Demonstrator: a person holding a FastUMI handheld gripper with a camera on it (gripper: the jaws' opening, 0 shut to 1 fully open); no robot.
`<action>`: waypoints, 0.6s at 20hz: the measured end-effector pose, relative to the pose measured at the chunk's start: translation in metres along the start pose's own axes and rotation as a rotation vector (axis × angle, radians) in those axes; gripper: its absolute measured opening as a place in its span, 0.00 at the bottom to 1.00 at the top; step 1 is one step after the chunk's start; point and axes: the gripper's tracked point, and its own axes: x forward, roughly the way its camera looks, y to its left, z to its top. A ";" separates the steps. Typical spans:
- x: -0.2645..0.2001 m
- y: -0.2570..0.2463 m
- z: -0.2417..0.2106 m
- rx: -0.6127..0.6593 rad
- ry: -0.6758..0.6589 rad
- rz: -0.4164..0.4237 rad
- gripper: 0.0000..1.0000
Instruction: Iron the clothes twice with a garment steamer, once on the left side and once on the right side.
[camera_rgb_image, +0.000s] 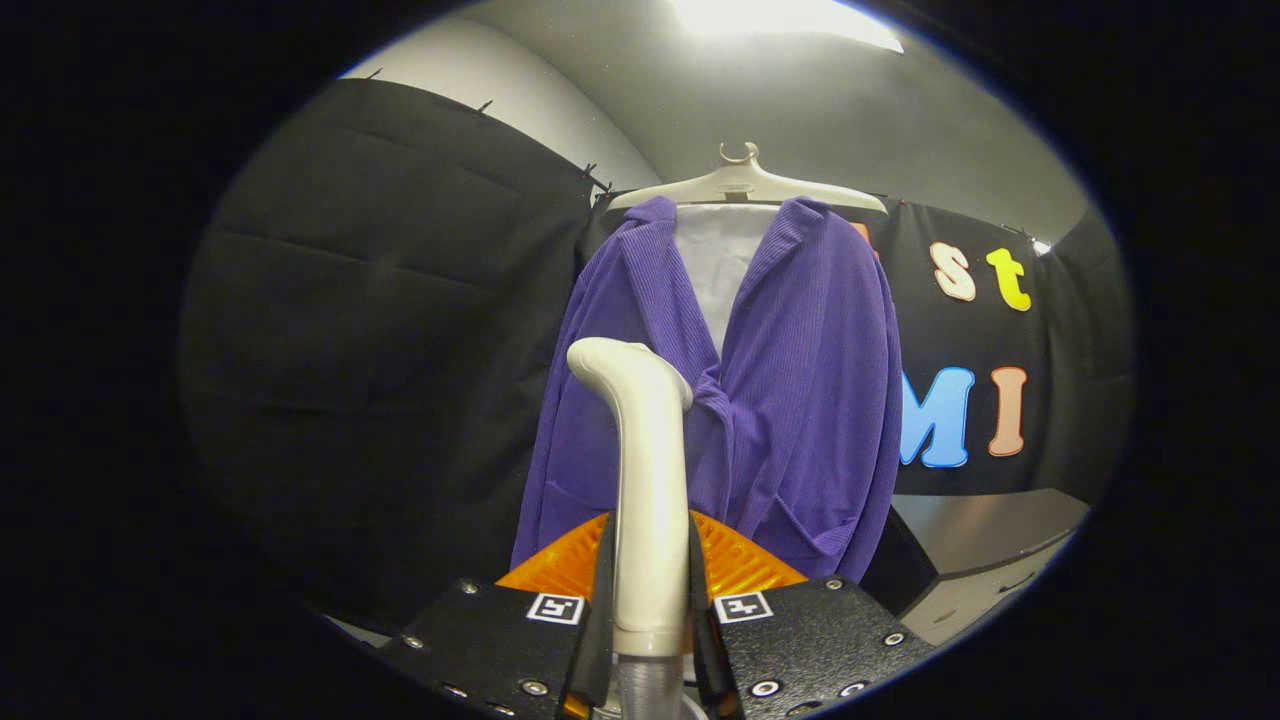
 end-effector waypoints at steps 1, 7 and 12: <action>-0.002 0.002 -0.011 0.003 0.025 0.002 0.33; -0.017 0.000 -0.081 0.026 0.166 0.004 0.33; -0.029 0.001 -0.126 0.005 0.230 0.016 0.33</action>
